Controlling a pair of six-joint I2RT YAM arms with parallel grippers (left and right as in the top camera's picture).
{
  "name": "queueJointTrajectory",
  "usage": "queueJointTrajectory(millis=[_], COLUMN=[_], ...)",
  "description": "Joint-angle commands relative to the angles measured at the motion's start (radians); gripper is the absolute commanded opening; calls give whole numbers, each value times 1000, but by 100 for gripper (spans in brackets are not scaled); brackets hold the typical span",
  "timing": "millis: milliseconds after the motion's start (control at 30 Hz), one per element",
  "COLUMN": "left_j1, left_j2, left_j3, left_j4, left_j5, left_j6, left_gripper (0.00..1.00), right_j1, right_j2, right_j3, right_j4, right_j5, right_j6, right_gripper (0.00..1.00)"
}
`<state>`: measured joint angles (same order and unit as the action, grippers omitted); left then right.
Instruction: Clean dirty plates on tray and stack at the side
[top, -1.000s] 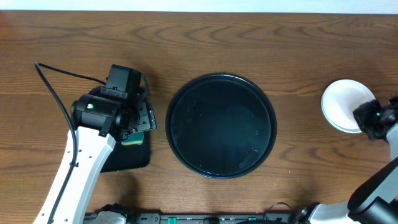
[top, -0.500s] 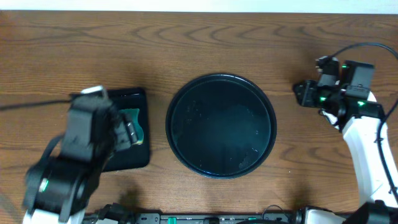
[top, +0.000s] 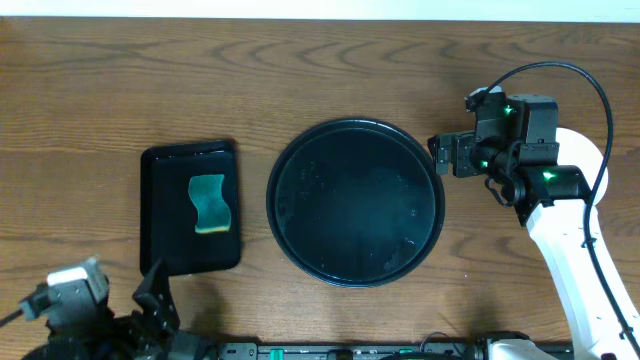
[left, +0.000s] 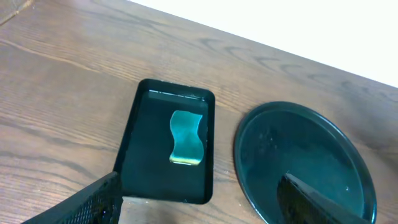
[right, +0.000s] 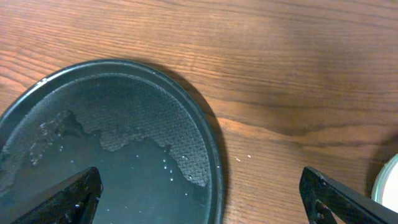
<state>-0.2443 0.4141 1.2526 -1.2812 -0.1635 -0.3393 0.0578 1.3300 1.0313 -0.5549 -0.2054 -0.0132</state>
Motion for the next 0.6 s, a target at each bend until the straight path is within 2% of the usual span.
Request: queueJointTrajectory(millis=[0, 567], left_j1=[-2, -2], left_j2=[-13, -11], left_j3=[6, 6], left_j4=[-2, -55], left_j5=[-2, -2], left_j6=[9, 10], left_gripper=[80, 80], right_j1=[7, 7], right_j2=[-7, -7], right_j3=[9, 9], right_j4=[-17, -34], right_j5=[22, 22], right_j6=[-15, -14], right_gripper=[99, 99])
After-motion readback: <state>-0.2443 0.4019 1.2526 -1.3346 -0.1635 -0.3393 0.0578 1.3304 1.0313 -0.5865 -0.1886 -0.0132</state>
